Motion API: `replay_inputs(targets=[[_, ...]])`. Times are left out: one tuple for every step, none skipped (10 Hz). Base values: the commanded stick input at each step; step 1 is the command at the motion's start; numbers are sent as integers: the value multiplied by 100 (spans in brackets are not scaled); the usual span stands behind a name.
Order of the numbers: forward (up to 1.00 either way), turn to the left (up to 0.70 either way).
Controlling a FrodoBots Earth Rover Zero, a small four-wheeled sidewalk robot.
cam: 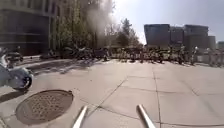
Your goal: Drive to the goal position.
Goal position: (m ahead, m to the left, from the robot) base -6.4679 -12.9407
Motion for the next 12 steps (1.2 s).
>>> replay_inputs(targets=[[0,-70],[0,-70],[0,-70],[0,-70],[0,-70],[0,-70],[0,-70],[0,-70],[0,-70],[0,-70],[0,-70],[0,-70]])
